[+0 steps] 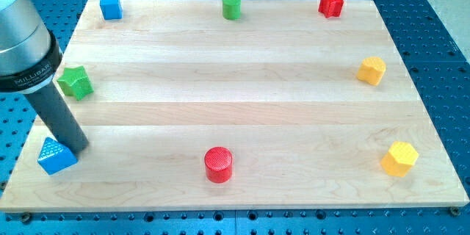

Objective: Move the red circle diagonal to the hexagon

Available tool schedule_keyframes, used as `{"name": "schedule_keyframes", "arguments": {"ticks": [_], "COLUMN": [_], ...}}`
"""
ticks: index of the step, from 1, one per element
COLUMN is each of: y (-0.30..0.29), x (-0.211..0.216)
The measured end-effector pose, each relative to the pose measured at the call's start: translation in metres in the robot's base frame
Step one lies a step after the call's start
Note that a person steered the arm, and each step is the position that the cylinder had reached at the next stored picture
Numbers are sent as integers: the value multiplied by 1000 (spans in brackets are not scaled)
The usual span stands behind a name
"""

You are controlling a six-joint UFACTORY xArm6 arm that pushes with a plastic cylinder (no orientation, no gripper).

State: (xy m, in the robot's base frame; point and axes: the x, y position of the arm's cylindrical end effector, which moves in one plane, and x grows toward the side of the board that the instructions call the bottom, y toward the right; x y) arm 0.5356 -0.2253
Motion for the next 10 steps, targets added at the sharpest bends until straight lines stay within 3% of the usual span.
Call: {"name": "schedule_keyframes", "arguments": {"ticks": [1,3,4,5,7,8,10], "y": [13,151,181,222,210,260,264], "x": [-15,-40,-39,-16,52,68,83]}}
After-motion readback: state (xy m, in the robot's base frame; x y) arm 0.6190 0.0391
